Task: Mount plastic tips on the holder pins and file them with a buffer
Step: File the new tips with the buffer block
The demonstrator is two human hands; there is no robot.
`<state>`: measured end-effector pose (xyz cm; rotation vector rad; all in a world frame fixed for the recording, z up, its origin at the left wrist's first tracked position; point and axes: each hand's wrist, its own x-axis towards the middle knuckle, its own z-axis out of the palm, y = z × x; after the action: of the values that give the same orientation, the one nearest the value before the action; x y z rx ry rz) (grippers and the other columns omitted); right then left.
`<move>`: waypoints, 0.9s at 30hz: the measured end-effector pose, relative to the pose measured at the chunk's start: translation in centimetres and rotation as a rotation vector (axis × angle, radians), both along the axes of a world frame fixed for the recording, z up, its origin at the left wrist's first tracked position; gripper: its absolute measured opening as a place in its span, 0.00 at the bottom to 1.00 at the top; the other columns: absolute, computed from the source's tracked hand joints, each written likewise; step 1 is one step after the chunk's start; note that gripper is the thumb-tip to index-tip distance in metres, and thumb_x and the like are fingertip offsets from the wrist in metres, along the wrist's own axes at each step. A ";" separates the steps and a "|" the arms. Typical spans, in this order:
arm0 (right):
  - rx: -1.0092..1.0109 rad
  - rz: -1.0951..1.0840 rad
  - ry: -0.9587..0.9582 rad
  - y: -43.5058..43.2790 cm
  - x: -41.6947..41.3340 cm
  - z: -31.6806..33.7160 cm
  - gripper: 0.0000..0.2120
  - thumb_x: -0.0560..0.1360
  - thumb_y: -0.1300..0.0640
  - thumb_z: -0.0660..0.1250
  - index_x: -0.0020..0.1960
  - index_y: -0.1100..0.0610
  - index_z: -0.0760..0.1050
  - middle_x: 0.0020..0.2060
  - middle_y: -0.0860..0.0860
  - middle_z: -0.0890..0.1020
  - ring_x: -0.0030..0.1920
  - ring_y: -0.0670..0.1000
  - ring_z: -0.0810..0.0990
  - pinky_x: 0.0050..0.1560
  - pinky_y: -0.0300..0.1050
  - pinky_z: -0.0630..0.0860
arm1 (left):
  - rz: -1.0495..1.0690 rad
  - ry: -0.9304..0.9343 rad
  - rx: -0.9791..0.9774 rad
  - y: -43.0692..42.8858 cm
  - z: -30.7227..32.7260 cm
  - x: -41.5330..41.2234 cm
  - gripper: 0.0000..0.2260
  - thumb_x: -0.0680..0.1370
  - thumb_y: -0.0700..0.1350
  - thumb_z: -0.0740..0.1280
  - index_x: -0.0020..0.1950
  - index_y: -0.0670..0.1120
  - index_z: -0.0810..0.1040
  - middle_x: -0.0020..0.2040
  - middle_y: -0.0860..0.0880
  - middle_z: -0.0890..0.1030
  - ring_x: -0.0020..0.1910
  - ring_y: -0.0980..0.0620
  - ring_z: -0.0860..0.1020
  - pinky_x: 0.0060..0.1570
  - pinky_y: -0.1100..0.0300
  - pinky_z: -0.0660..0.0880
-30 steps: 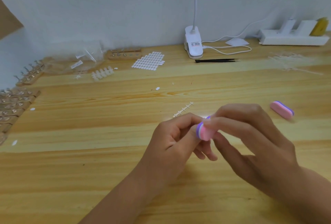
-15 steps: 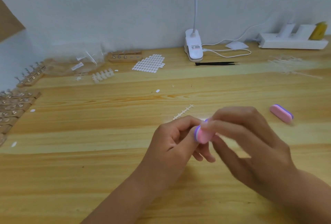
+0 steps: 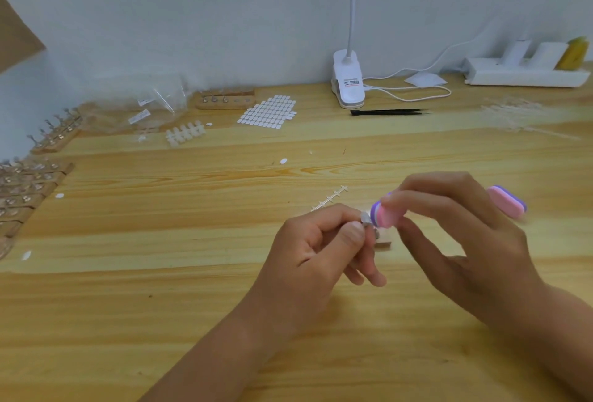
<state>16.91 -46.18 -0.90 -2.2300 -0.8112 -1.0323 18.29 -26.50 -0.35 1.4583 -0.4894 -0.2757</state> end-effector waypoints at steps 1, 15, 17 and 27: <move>0.011 0.013 0.000 0.4 -0.2 -0.1 0.15 0.75 0.70 0.69 0.59 0.57 0.77 0.50 0.55 0.80 0.52 0.52 0.80 0.54 0.47 0.76 | -0.002 -0.001 -0.002 0.0 0.0 0.0 0.10 0.81 0.42 0.61 0.44 0.44 0.80 0.32 0.50 0.80 0.35 0.46 0.84 0.35 0.58 0.77; -0.023 0.059 -0.027 0.9 -0.6 -0.2 0.15 0.76 0.70 0.69 0.59 0.55 0.80 0.50 0.54 0.80 0.52 0.52 0.79 0.57 0.42 0.75 | 0.032 -0.042 0.012 -0.1 -0.1 0.1 0.09 0.80 0.41 0.62 0.46 0.40 0.80 0.32 0.50 0.81 0.34 0.48 0.83 0.35 0.58 0.77; -0.001 0.005 -0.003 0.2 -0.3 0.1 0.15 0.76 0.70 0.68 0.59 0.57 0.78 0.50 0.56 0.80 0.51 0.53 0.80 0.54 0.47 0.76 | 0.046 -0.047 0.017 -0.1 -0.1 0.1 0.09 0.80 0.42 0.62 0.45 0.42 0.80 0.32 0.50 0.81 0.35 0.47 0.84 0.35 0.58 0.78; 0.011 0.009 -0.006 0.7 -0.5 0.0 0.13 0.76 0.69 0.69 0.58 0.57 0.78 0.50 0.55 0.80 0.51 0.53 0.81 0.54 0.47 0.76 | 0.082 -0.075 0.017 -0.1 -0.1 0.1 0.07 0.79 0.43 0.65 0.48 0.43 0.82 0.34 0.47 0.83 0.37 0.48 0.84 0.35 0.59 0.78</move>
<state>16.43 -45.46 -0.89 -2.2126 -0.8159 -1.0376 18.38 -26.60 -0.44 1.5058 -0.4870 -0.1611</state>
